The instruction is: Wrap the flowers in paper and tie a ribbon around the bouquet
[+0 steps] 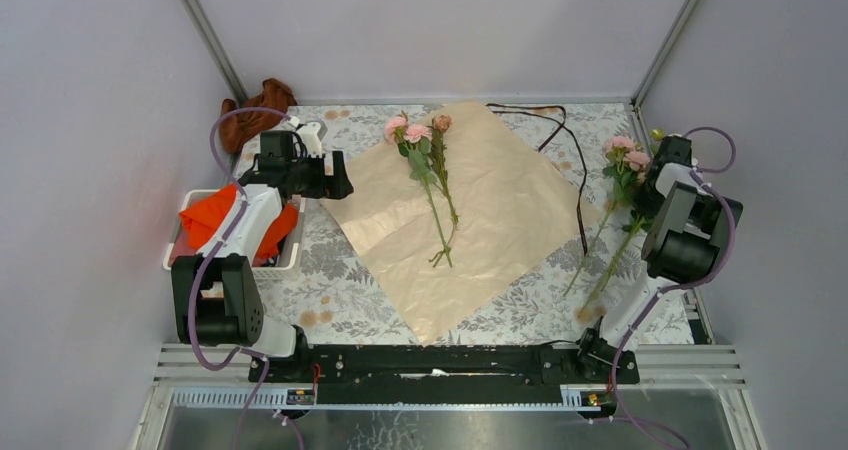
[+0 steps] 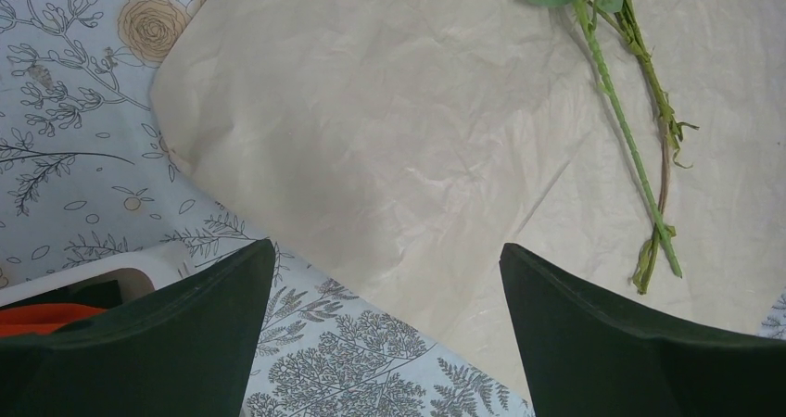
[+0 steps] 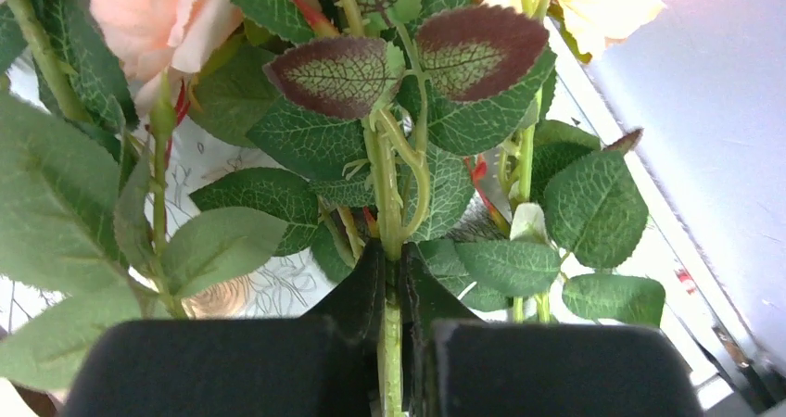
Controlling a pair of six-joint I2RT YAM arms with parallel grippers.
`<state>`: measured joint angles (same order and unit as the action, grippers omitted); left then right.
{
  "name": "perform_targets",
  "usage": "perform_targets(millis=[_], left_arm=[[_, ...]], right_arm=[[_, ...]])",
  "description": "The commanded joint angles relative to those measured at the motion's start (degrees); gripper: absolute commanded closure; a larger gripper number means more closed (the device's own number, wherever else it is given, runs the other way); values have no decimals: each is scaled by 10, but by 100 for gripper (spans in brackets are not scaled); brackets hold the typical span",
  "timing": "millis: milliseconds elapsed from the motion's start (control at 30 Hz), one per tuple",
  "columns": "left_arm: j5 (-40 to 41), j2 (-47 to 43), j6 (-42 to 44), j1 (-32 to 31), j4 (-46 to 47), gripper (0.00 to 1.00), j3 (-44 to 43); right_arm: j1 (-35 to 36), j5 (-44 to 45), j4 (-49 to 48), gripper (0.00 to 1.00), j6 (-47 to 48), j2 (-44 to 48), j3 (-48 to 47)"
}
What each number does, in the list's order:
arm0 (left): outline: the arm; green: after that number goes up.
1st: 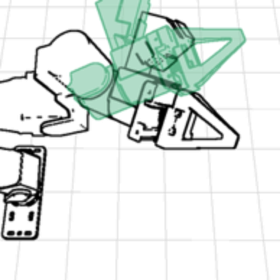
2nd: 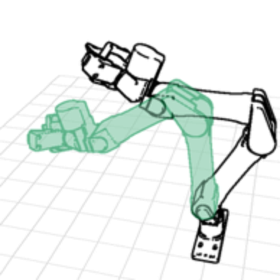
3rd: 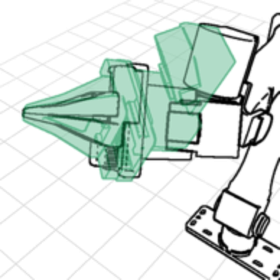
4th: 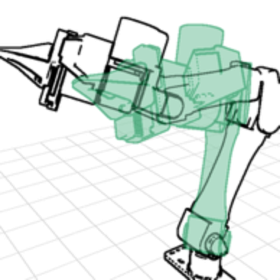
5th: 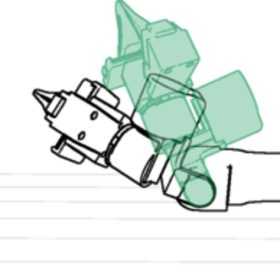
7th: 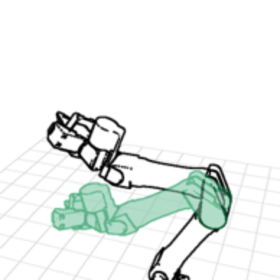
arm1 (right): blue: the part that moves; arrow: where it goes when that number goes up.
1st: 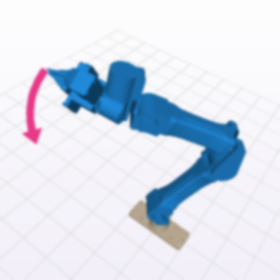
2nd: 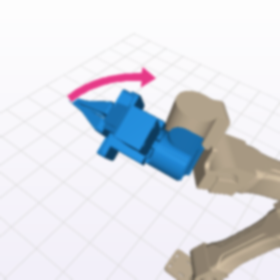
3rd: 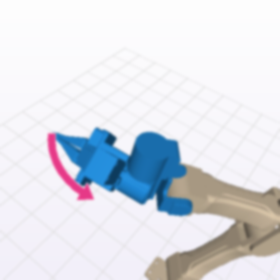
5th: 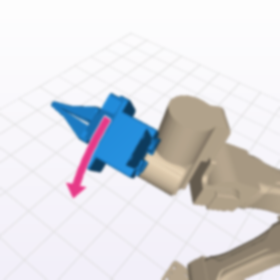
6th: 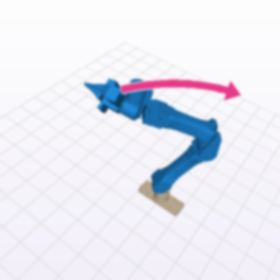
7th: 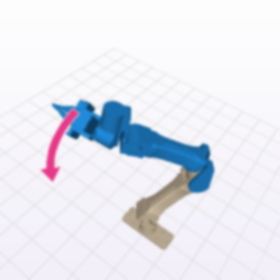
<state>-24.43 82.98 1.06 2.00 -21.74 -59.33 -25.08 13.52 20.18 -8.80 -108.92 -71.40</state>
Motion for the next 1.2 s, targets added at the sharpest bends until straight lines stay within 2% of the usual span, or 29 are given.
perform_targets(millis=[0, 100, 300, 367, 467, 600, 700, 800, 967, 1167], left_arm=[[0, 6, -1, 3, -3, 1, -6], [-3, 6, -1, 3, -3, 1, -6], [-8, 2, 1, 3, -3, 1, -7], [-9, 3, 1, 4, -2, 1, -7], [-8, 3, 2, 3, -2, 1, -7], [-3, 4, 4, 3, -1, 1, -5], [2, 3, 7, 3, -2, 1, -3], [2, 3, 10, 4, -3, 1, -3], [2, 3, 14, 4, -3, 1, 0], [-8, 16, 15, 4, 1, 1, 2]], right_arm=[[5, 69, 35, 100, 33, 87, -41], [25, 111, 55, 100, 48, 152, -66], [109, 197, 83, 100, 93, 270, -117], [135, 187, 98, 100, 92, 300, -139], [199, 74, 78, 100, 37, 355, -132], [341, -158, -101, 100, -53, 394, -19], [460, -195, -172, 100, -97, 314, -13], [532, -182, -141, 100, -119, 173, -94], [562, -149, -86, 100, -148, -42, -248], [562, -165, -31, 99, -148, -176, -328]])
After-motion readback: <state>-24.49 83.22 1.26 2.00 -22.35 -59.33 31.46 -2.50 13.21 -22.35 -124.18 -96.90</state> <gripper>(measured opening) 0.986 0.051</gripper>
